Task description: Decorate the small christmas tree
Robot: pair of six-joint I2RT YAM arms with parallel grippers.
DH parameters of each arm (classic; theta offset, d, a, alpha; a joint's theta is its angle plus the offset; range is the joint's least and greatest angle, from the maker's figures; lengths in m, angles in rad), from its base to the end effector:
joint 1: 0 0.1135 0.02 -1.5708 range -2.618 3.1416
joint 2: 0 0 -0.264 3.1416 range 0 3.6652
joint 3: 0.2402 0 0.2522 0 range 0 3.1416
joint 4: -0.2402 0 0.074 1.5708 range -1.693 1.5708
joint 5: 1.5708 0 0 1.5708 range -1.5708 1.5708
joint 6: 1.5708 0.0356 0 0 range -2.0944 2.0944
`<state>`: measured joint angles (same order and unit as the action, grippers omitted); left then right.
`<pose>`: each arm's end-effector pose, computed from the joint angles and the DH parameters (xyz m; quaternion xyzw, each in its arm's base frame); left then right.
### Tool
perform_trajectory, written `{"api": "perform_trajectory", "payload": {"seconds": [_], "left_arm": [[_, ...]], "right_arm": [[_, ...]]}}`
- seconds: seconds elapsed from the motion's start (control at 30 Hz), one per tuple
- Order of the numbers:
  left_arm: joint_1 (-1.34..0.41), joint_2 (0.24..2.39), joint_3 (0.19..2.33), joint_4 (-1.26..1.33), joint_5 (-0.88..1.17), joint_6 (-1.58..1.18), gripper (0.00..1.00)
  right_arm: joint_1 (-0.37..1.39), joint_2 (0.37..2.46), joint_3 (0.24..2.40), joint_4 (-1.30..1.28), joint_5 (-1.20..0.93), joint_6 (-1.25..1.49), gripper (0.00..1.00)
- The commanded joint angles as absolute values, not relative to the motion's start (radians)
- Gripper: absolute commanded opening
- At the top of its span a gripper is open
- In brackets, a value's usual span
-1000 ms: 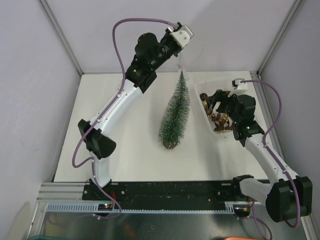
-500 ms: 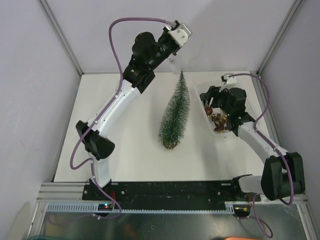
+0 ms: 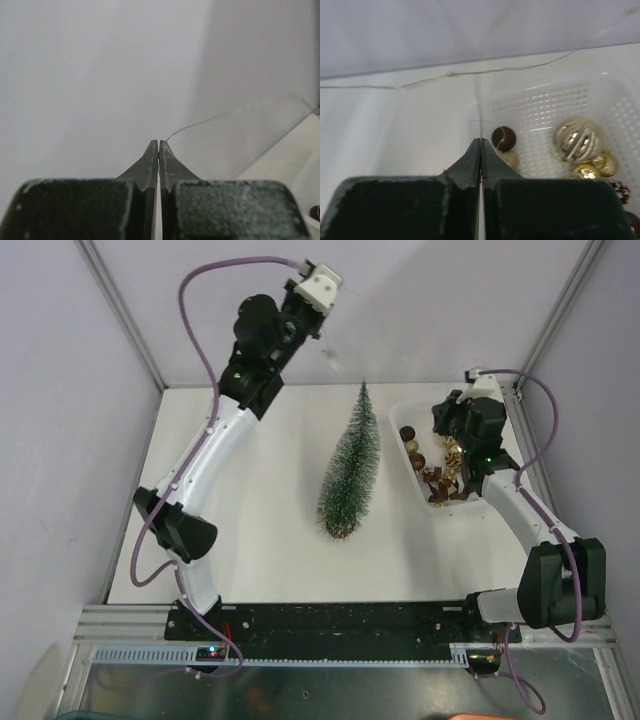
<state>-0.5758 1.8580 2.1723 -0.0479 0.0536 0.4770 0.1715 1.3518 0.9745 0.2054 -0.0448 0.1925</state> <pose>0.3469 -0.2275 0.5283 0.3232 0.5139 -0.0555 0.7927 0.3155 0.0563 0.3180 -0.0064 0.7651 0.1333 0.6299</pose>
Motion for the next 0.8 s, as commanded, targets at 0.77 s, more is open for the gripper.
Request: {"api": "perform_trajectory", "payload": {"seconds": [0.77], "left_arm": [[-0.289,1.501,1.629,-0.084,0.065,0.298,0.00]], "right_arm": [[-0.215,1.325,1.044,0.447,-0.717,0.726,0.00]]}}
